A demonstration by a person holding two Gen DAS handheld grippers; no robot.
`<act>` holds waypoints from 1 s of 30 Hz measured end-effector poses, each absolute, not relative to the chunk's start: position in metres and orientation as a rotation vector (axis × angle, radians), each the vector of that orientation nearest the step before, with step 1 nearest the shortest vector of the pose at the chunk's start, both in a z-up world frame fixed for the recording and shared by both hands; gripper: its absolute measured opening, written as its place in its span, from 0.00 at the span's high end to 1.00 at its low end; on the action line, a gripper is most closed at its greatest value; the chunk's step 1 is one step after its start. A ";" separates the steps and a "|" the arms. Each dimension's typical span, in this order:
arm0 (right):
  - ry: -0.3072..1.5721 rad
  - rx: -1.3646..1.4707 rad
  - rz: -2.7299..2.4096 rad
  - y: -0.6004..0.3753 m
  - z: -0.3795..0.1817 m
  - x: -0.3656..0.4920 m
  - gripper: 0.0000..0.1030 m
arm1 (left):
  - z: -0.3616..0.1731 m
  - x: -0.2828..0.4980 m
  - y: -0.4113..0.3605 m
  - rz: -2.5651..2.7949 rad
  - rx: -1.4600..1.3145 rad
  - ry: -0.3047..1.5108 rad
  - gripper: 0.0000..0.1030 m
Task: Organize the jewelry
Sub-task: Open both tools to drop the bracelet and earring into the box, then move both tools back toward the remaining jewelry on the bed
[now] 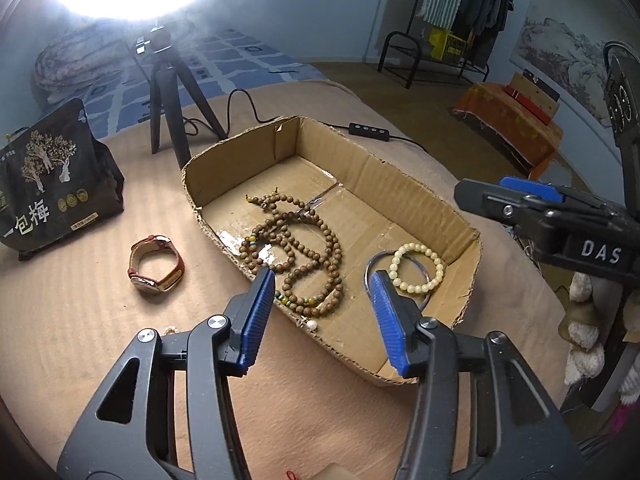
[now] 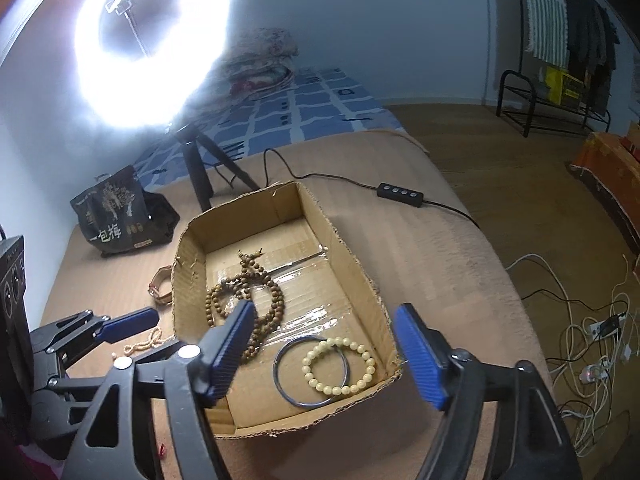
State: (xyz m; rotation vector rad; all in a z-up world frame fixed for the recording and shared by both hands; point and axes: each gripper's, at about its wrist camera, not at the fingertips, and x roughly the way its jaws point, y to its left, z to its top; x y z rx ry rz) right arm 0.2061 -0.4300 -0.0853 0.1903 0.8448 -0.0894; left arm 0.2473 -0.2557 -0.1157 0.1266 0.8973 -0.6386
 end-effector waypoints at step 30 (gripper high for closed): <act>0.798 0.212 -0.045 -0.396 -0.072 0.207 0.00 | -0.096 0.229 -0.153 -0.527 0.175 0.832 0.31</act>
